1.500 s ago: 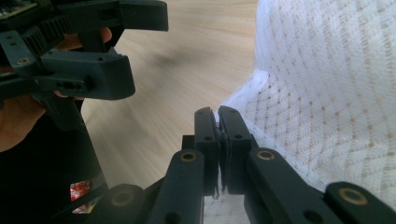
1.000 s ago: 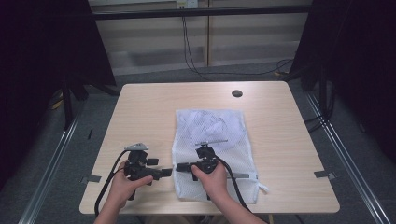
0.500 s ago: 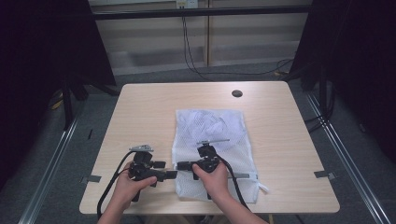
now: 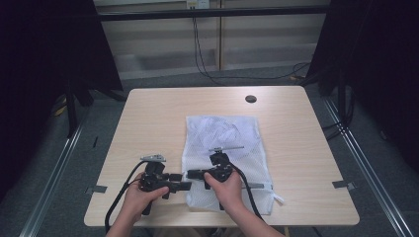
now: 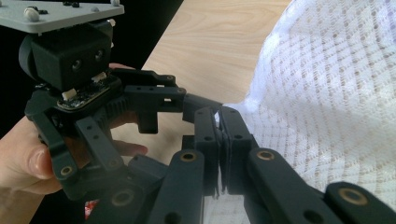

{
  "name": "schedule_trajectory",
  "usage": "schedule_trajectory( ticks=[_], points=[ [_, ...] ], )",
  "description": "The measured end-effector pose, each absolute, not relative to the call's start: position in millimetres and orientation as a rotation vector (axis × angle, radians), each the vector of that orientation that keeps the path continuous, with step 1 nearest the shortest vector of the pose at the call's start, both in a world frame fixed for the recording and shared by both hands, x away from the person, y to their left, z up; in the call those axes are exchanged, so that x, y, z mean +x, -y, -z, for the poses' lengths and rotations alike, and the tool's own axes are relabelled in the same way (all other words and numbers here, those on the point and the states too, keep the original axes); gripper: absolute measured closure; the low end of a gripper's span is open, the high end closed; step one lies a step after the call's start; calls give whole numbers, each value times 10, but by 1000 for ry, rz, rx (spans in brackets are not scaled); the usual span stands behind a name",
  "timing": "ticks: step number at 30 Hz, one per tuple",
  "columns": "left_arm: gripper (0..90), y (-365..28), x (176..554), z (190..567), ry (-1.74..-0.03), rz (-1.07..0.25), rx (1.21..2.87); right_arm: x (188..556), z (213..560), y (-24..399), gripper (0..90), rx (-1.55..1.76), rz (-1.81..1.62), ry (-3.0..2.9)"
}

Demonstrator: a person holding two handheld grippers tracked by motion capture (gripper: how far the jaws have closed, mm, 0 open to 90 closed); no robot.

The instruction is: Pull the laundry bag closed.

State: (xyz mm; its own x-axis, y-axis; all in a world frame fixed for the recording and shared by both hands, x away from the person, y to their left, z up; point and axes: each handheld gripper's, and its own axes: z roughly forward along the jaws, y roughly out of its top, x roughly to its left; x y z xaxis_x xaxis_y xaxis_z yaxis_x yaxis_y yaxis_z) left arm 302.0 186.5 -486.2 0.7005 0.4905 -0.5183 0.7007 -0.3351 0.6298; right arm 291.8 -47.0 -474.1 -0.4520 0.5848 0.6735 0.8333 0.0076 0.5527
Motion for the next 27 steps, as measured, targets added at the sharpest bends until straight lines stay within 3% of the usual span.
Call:
schedule_trajectory(
  ticks=[12,27],
  points=[
    [382,-1814,3027,4914,-951,348,1978,2917,4734,460,872,-1472,1429,2036],
    [663,-1748,3046,4967,-991,412,1926,2917,4713,477,872,-1461,1441,2017]
  ],
)
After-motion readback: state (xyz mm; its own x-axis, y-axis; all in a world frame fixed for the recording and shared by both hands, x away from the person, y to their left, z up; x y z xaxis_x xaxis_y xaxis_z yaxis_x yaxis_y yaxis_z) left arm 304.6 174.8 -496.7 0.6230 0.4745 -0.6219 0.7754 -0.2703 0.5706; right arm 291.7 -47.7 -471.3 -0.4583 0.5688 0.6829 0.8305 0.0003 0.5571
